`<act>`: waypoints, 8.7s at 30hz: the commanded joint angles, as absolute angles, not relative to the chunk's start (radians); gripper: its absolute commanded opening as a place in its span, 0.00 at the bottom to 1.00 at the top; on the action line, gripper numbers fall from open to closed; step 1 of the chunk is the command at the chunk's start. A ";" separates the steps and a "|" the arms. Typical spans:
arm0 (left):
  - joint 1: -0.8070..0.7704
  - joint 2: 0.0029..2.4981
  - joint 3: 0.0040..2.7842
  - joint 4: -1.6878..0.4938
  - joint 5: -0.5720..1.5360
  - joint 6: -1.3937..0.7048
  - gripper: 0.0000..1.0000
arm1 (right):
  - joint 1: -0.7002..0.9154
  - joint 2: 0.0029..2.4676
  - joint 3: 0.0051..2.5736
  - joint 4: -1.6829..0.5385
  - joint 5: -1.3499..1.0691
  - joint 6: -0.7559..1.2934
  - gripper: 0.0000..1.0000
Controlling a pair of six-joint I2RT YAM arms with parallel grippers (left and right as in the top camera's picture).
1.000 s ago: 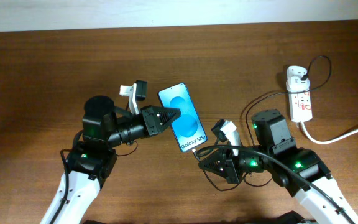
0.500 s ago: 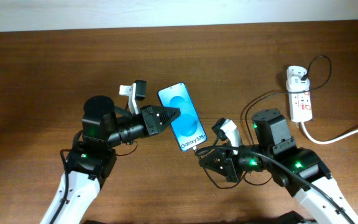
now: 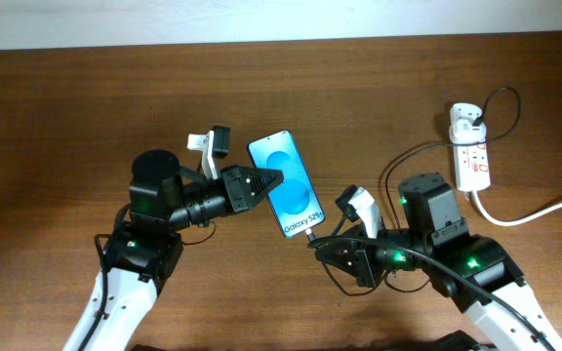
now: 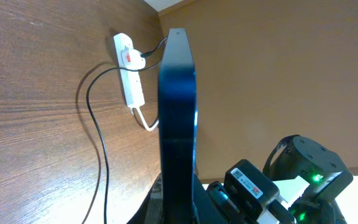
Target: Plug charger to phone and switch on socket
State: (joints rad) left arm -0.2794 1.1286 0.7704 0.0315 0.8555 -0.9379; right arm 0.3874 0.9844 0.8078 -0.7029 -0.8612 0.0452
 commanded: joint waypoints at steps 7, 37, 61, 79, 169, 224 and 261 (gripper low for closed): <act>-0.282 1.124 0.788 0.024 0.875 -0.926 0.00 | 0.393 0.980 0.819 -0.669 -0.864 0.062 0.04; -0.282 1.124 0.788 0.024 0.823 -0.934 0.00 | 0.392 1.022 0.819 -0.703 -0.957 0.068 0.04; -0.282 1.124 0.788 0.024 0.834 -0.934 0.00 | 0.392 1.008 0.819 -0.673 -0.882 0.114 0.04; -0.302 1.124 0.788 0.009 0.849 -0.906 0.00 | 0.392 1.061 0.819 -0.614 -0.933 0.114 0.04; -0.560 1.123 0.788 -0.054 0.630 -0.777 0.00 | 0.503 1.084 0.960 -0.564 -0.538 0.173 0.08; -0.305 1.815 0.788 -0.233 0.167 -0.657 0.35 | 0.503 0.844 0.959 -1.006 -0.537 0.173 0.98; -0.240 0.171 0.942 -1.152 0.132 -0.177 0.99 | -0.101 0.942 0.961 -1.261 0.117 0.689 0.04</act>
